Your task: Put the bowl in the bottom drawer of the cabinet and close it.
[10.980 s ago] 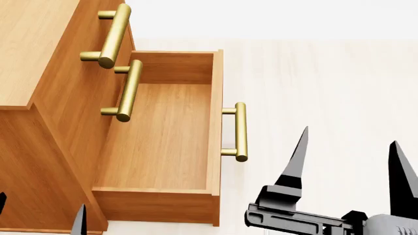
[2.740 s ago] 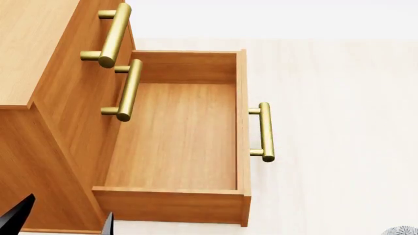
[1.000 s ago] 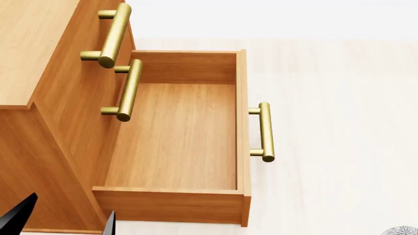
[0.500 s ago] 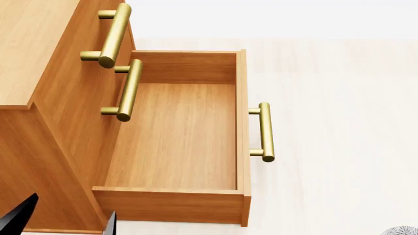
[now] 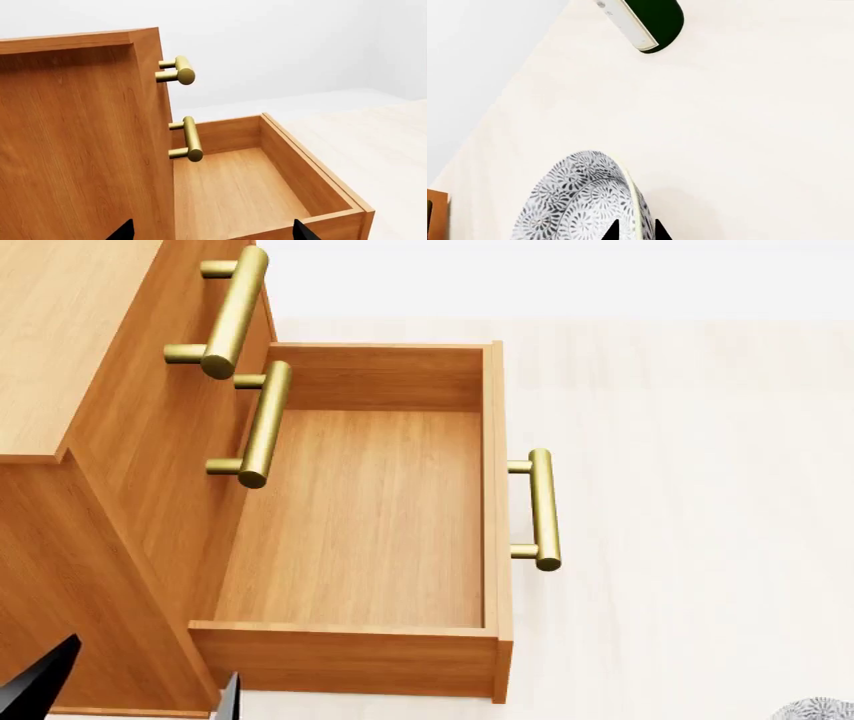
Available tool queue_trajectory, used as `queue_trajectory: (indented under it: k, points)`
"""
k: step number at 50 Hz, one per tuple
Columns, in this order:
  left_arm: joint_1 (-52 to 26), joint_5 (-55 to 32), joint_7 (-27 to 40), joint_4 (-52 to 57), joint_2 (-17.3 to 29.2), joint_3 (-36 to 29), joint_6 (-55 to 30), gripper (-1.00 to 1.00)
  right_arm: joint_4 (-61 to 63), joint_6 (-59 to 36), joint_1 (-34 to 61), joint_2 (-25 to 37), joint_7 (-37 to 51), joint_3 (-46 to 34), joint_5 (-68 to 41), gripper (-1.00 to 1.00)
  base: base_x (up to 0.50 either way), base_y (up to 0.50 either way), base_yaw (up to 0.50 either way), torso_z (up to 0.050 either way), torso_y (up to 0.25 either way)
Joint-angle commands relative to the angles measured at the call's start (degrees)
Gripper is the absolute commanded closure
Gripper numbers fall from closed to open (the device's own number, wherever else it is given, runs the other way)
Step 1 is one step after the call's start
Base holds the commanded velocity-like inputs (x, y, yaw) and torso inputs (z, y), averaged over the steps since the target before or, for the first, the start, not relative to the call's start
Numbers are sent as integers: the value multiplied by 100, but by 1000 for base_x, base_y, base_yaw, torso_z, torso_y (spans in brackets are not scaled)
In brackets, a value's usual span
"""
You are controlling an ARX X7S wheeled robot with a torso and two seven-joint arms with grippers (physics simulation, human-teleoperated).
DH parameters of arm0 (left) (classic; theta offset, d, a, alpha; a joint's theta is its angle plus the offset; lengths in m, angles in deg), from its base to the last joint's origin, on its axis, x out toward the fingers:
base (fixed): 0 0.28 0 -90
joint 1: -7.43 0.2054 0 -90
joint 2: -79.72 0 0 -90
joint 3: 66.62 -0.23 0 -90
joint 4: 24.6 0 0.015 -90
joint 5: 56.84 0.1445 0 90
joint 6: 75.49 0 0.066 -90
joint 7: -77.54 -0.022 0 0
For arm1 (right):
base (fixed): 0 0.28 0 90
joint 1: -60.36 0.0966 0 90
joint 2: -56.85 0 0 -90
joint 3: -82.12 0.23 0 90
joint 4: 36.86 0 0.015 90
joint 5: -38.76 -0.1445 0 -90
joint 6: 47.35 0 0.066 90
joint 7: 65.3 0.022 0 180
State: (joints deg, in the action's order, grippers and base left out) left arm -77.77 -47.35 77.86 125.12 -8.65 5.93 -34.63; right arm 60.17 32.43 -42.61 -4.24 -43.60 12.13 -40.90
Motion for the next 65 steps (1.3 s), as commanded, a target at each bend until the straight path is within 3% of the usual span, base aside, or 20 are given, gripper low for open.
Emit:
queue_trajectory:
  k: [1,14,33,57,65]
  points:
    - [8,83,-155,25,-129,150,68,-100,-94,-78,69,-116,-274,-26,100,100,0,0,0,0,0]
    - [28,92,-175,26,-137,176,97,-100,101,-94,6,-85,-192,44,8,100,0,0,0,0,0]
    - [37,94,-180,26,-140,187,123,-100,1587,-465,511,566,764,150,-568,100,0,0,0,0,0]
    - [11,60,-171,26,-144,213,98,-100,1670,-1110,2811,1463,1915,-652,-1022,100,0,0,0,0,0]
    - [-1,45,-178,26,-140,233,87,-100,1352,-1569,4169,1624,2262,-1421,-936,100,0,0,0,0,0]
